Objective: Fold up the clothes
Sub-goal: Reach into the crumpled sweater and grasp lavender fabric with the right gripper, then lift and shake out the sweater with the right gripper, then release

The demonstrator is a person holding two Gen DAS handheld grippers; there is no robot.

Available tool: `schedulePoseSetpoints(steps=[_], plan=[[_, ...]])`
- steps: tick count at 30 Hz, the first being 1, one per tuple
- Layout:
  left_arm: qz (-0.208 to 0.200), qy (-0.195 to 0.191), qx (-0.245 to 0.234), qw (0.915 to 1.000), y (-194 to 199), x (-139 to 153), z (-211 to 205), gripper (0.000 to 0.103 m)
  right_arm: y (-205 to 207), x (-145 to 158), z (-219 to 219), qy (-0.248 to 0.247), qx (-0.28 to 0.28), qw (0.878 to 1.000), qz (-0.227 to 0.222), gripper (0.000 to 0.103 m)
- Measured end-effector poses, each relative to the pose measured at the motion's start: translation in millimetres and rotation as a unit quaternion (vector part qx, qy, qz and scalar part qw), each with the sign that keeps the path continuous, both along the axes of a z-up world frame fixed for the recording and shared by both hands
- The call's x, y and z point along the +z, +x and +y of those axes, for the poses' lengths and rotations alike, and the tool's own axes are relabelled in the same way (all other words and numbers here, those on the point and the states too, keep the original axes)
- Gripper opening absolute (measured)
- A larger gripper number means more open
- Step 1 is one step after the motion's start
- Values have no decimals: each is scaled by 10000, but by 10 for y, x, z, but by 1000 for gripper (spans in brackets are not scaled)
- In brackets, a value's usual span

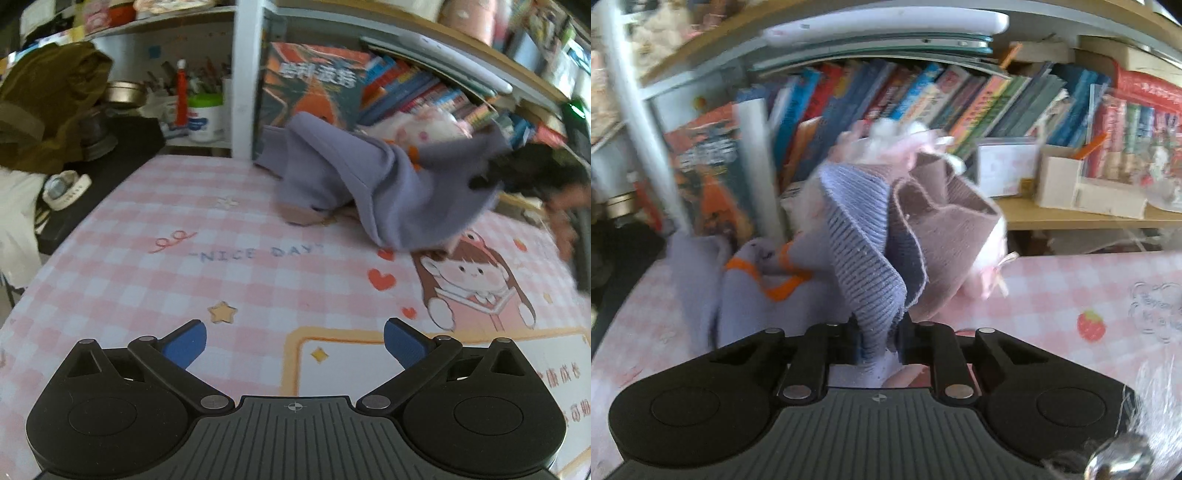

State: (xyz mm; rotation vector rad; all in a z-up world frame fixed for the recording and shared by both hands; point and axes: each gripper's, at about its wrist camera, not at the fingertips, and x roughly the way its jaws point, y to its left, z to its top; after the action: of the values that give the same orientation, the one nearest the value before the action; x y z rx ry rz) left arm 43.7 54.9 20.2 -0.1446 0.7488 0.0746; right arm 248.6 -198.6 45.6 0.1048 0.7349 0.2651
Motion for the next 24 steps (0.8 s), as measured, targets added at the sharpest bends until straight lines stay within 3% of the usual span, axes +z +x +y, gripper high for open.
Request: schedulePoseSetpoints(steps=[4, 7, 11, 14, 22, 24], plan=[[-101, -76, 121, 9998, 40, 21, 182, 89, -519, 39, 54, 503, 641, 9962, 298, 13], [-169, -144, 162, 9996, 74, 26, 272, 87, -988, -2, 111, 901, 1106, 9877, 636, 13], [-270, -131, 153, 9994, 91, 39, 316, 87, -1548, -121, 262, 1326, 1626, 9710, 1144, 13], [-321, -49, 84, 9994, 72, 38, 329, 87, -1897, -230, 471, 1611, 2122, 9495, 1660, 13], [-250, 431, -192, 9986, -59, -34, 328, 87, -2518, -303, 993, 1161, 3220, 9159, 2095, 14], [-238, 556, -260, 9978, -96, -48, 332, 87, -2576, -273, 1013, 1096, 3294, 9144, 2081, 16]])
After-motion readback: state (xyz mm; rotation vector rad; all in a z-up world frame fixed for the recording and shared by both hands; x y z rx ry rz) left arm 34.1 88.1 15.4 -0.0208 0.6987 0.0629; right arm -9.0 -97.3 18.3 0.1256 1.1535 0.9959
